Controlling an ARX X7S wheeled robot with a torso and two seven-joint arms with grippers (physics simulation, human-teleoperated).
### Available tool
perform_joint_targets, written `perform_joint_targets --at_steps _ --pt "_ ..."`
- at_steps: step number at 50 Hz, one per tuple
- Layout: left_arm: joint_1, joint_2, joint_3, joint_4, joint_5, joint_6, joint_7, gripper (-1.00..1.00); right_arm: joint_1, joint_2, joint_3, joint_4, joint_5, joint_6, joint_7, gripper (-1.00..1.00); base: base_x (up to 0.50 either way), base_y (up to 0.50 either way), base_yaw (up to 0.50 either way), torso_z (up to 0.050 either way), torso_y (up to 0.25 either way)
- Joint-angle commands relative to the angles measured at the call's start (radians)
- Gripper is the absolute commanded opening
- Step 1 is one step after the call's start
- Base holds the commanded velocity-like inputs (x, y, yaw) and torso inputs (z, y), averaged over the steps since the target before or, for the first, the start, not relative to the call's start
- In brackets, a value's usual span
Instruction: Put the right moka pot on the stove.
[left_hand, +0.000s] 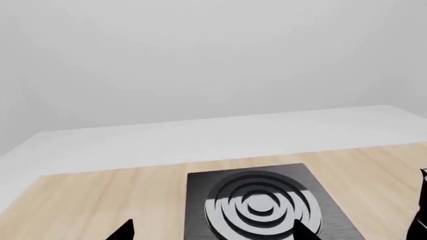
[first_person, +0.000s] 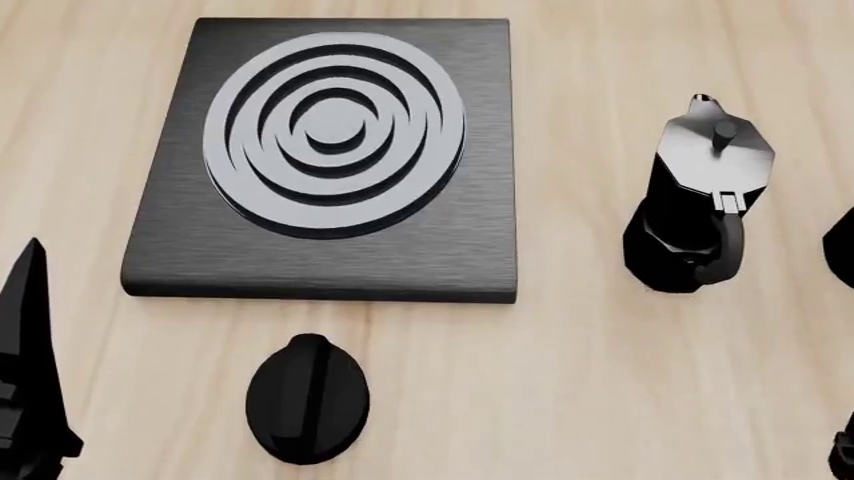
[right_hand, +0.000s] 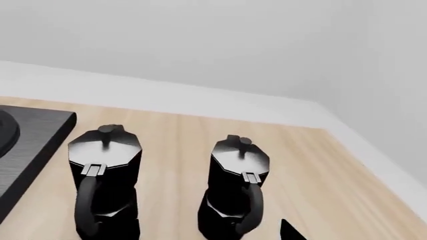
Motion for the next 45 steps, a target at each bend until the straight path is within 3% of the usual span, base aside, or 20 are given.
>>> perform_joint_targets --at_steps 1,12,28,31,45 --pt "-0.003 0.000 0.002 -0.001 -0.003 -0.002 -0.008 1.00 0.051 0.038 0.002 0.097 0.042 -0.008 -0.078 1.00 0.00 0.00 0.00 0.000 0.000" --pt "-0.001 0.001 0.005 -0.005 -0.004 -0.003 -0.010 1.00 0.073 0.010 -0.027 0.237 -0.007 -0.102 -0.156 1.00 0.00 0.00 0.00 0.000 0.000" --pt "-0.001 -0.001 0.006 -0.003 -0.001 0.000 -0.011 1.00 0.195 0.082 -0.061 0.295 0.037 -0.008 -0.141 1.00 0.00 0.00 0.00 0.000 0.000" --pt "-0.012 -0.001 0.003 0.002 -0.014 -0.005 -0.016 1.00 0.178 0.052 -0.082 0.333 -0.004 -0.067 -0.168 1.00 0.00 0.00 0.00 0.000 0.000" --pt "-0.006 -0.002 0.006 -0.001 -0.003 0.001 -0.012 1.00 0.271 0.066 -0.140 0.420 -0.017 -0.052 -0.175 1.00 0.00 0.00 0.00 0.000 0.000"
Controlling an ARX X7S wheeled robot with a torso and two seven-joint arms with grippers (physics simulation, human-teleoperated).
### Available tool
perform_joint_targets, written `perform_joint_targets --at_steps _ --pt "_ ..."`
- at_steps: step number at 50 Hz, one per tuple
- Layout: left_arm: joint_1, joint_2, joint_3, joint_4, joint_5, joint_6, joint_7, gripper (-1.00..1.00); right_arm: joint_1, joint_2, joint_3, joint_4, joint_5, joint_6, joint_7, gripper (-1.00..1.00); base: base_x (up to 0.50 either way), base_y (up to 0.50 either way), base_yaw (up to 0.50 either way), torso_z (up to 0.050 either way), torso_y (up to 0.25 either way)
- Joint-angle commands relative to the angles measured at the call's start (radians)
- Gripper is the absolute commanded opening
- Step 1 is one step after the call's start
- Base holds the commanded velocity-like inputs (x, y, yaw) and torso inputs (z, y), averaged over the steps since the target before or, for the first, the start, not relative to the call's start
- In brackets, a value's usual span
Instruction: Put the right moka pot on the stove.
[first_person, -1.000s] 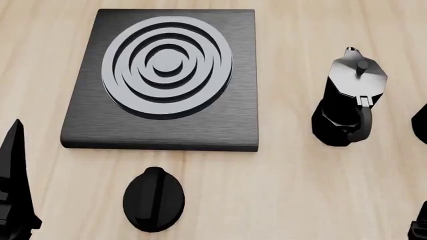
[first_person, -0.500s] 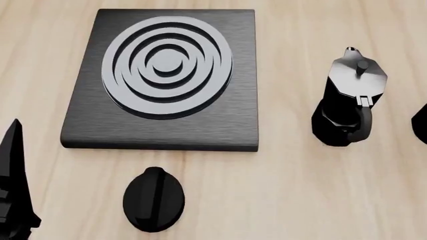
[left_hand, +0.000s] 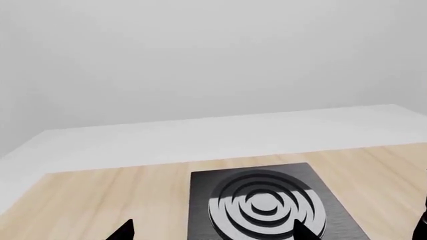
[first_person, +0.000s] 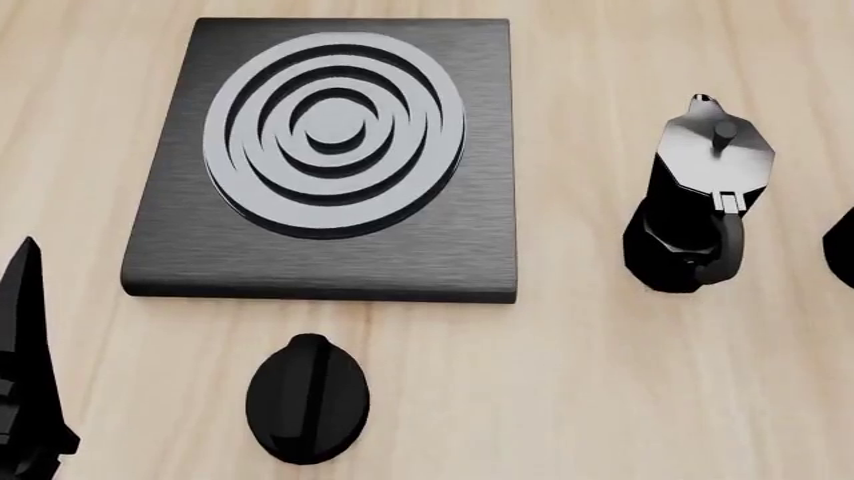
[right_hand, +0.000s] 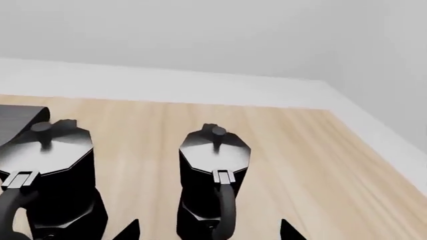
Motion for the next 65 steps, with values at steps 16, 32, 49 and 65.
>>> perform_joint_targets --at_steps 16,32,49,65 --pt "-0.004 0.001 0.003 0.001 -0.001 -0.002 0.000 1.00 0.176 -0.006 -0.139 0.198 -0.065 -0.020 -0.043 1.00 0.00 0.00 0.00 0.000 0.000" --pt "-0.011 0.004 0.005 -0.001 -0.006 -0.006 -0.003 1.00 0.300 -0.032 -0.235 0.355 -0.131 -0.046 -0.073 1.00 0.00 0.00 0.00 0.000 0.000" --pt "-0.012 0.003 0.007 0.002 -0.005 -0.006 -0.007 1.00 0.339 -0.043 -0.280 0.378 -0.153 -0.025 -0.069 1.00 0.00 0.00 0.00 0.000 0.000" --pt "-0.014 0.001 0.008 0.002 -0.003 -0.005 -0.009 1.00 0.467 -0.039 -0.331 0.478 -0.188 0.004 -0.077 1.00 0.00 0.00 0.00 0.000 0.000"
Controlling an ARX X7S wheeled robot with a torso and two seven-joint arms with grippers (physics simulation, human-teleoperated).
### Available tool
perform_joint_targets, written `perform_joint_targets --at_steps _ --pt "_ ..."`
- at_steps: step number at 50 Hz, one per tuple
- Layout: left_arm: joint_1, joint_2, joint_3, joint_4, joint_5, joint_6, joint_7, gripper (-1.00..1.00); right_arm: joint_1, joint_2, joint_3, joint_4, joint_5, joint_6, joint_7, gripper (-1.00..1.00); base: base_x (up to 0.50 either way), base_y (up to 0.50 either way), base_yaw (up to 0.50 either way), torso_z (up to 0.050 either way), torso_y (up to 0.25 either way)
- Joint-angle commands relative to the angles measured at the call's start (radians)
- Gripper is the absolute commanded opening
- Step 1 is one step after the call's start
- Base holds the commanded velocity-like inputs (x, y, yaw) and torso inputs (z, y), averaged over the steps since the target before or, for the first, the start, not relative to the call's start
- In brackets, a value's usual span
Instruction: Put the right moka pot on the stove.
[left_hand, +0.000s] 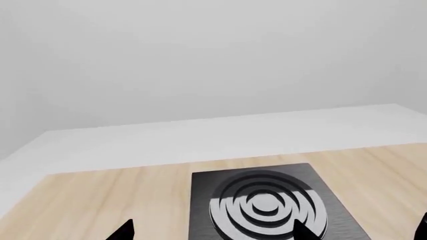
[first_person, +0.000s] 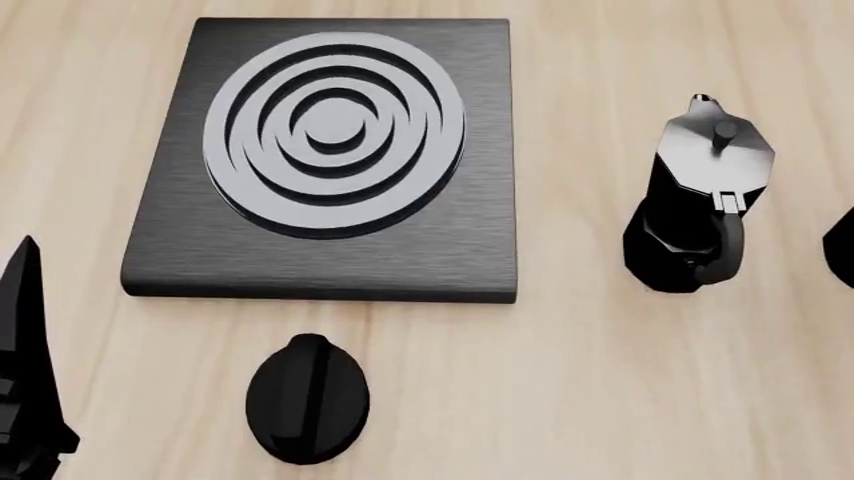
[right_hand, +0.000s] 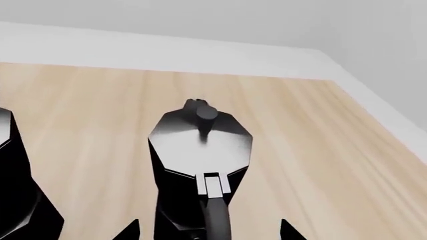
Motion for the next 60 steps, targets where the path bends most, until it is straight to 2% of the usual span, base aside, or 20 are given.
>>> perform_joint_targets --at_steps 1,34,35,44,60 --pt "0.000 0.000 0.002 0.000 0.002 0.000 -0.001 1.00 0.054 -0.003 -0.030 0.061 -0.027 -0.001 -0.004 1.00 0.00 0.00 0.00 0.000 0.000" --pt "-0.007 0.001 0.005 -0.001 -0.002 -0.002 -0.009 1.00 0.094 -0.041 -0.061 0.165 -0.054 -0.042 -0.024 1.00 0.00 0.00 0.00 0.000 0.000" --pt "-0.009 0.001 0.005 0.000 -0.004 -0.003 -0.010 1.00 0.092 -0.041 -0.057 0.165 -0.053 -0.046 -0.022 -1.00 0.00 0.00 0.00 0.000 0.000" --pt "-0.005 0.001 0.007 -0.003 0.002 0.000 -0.007 1.00 0.085 -0.033 -0.041 0.155 -0.042 -0.046 -0.021 -1.00 0.00 0.00 0.00 0.000 0.000" --pt "-0.008 0.003 0.008 -0.003 0.000 0.001 -0.004 1.00 0.015 0.007 0.025 0.001 0.021 0.019 0.017 -1.00 0.00 0.00 0.00 0.000 0.000"
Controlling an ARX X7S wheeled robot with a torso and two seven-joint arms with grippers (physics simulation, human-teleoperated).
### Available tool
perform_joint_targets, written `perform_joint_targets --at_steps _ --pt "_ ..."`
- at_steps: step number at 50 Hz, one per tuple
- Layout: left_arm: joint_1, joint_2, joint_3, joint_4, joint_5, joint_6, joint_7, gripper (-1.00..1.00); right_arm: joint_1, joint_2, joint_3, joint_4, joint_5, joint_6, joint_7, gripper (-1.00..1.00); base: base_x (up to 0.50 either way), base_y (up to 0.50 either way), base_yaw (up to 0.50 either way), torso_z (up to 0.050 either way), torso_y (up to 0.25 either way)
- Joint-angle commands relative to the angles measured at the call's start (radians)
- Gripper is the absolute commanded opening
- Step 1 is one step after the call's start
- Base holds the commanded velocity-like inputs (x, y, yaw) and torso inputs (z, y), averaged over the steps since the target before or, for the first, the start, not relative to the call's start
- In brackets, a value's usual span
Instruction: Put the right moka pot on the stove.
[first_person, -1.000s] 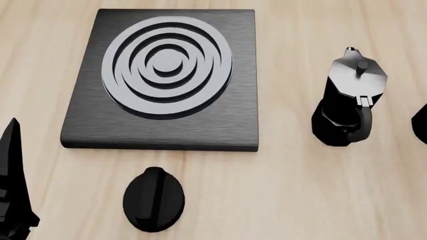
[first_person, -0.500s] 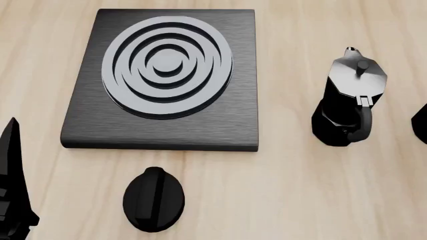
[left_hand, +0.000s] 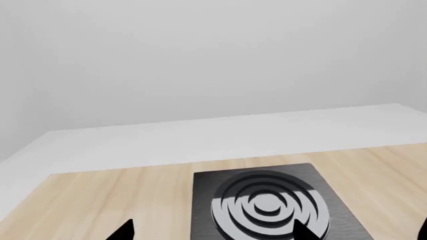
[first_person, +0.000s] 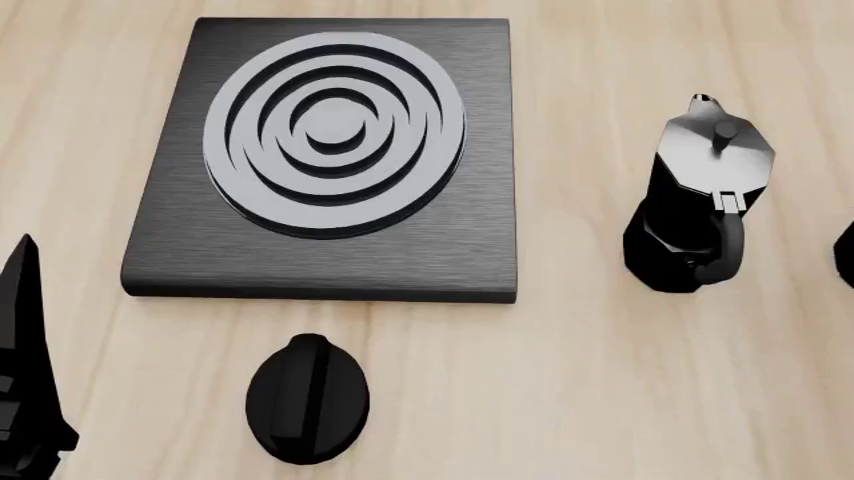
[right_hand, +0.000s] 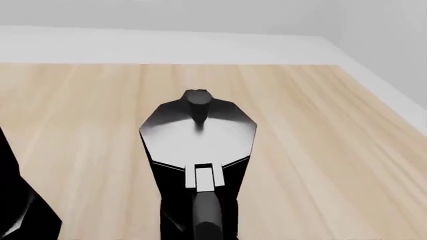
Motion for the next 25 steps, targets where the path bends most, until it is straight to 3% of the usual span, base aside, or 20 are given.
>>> perform_joint_targets --at_steps 1,25 --pt "-0.001 0.002 0.001 -0.001 -0.002 0.000 0.003 1.00 -0.039 0.036 0.058 -0.098 0.016 0.039 0.026 -1.00 0.00 0.00 0.00 0.000 0.000" --pt "0.004 0.001 0.008 0.002 0.002 0.005 0.002 1.00 -0.292 0.145 0.324 -0.412 0.180 0.163 0.090 -1.00 0.00 0.00 0.00 0.000 0.000"
